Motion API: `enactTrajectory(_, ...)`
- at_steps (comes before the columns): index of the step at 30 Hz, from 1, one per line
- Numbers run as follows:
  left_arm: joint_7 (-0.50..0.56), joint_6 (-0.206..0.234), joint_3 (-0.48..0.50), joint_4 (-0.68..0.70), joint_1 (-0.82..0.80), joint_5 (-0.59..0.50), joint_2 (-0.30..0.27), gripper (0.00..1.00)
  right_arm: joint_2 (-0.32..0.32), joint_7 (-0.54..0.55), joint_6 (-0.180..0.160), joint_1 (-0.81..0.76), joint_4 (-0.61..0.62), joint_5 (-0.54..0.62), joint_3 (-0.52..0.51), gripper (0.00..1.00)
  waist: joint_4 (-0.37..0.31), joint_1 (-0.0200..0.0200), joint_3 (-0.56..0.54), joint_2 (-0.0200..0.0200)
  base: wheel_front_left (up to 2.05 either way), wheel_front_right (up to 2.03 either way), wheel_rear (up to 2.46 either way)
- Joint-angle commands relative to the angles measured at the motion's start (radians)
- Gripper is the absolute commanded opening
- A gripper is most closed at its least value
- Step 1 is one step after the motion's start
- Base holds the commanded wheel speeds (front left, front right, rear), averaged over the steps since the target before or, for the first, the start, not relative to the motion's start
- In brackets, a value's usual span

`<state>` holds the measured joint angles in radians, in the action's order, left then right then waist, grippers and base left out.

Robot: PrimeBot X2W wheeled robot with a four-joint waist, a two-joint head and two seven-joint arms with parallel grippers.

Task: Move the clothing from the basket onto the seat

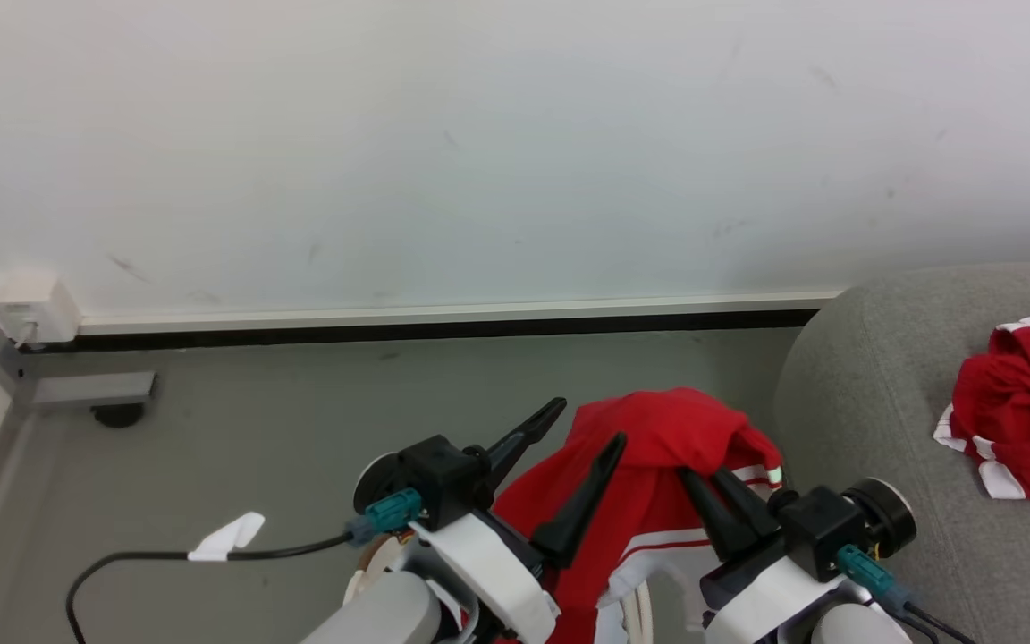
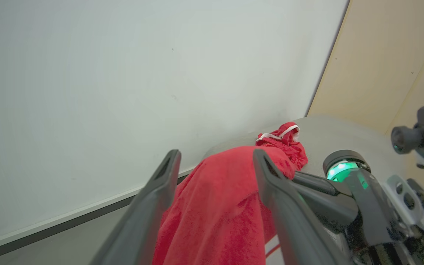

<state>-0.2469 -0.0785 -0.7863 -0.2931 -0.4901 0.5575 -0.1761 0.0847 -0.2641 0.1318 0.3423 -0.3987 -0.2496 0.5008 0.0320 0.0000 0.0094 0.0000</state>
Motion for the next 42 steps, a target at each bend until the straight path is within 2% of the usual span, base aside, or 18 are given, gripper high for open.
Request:
enactTrajectory(1,-0.004,-0.002,0.002,0.007,0.013,-0.014,-0.009,1.00,0.012,0.000,-0.002,-0.015,0.014,0.005,-0.020,0.00,-0.022,0.0000,0.004,0.0000,0.00,0.00,0.00)
enactTrajectory(10,-0.015,-0.008,-0.002,0.034,0.035,-0.039,-0.032,1.00,0.072,0.000,-0.002,-0.038,0.106,0.056,-0.151,0.00,-0.122,0.0000,0.010,0.0000,0.00,0.00,0.00)
enactTrajectory(18,-0.017,-0.005,-0.018,0.036,0.040,-0.079,-0.048,1.00,0.098,0.000,-0.002,-0.083,0.229,0.109,-0.280,0.00,-0.224,0.0000,0.021,0.0000,0.00,0.00,0.00)
enactTrajectory(32,-0.017,-0.008,-0.013,0.054,0.048,-0.147,-0.054,1.00,0.106,0.000,-0.002,-0.138,0.332,0.134,-0.330,0.00,-0.420,0.0000,0.042,0.0000,0.00,0.00,0.00)
enactTrajectory(42,-0.017,-0.019,0.000,0.063,0.045,-0.162,-0.060,1.00,0.085,0.000,-0.002,-0.151,0.371,0.155,-0.349,0.00,-0.472,0.0000,0.076,0.0000,0.00,0.00,0.00)
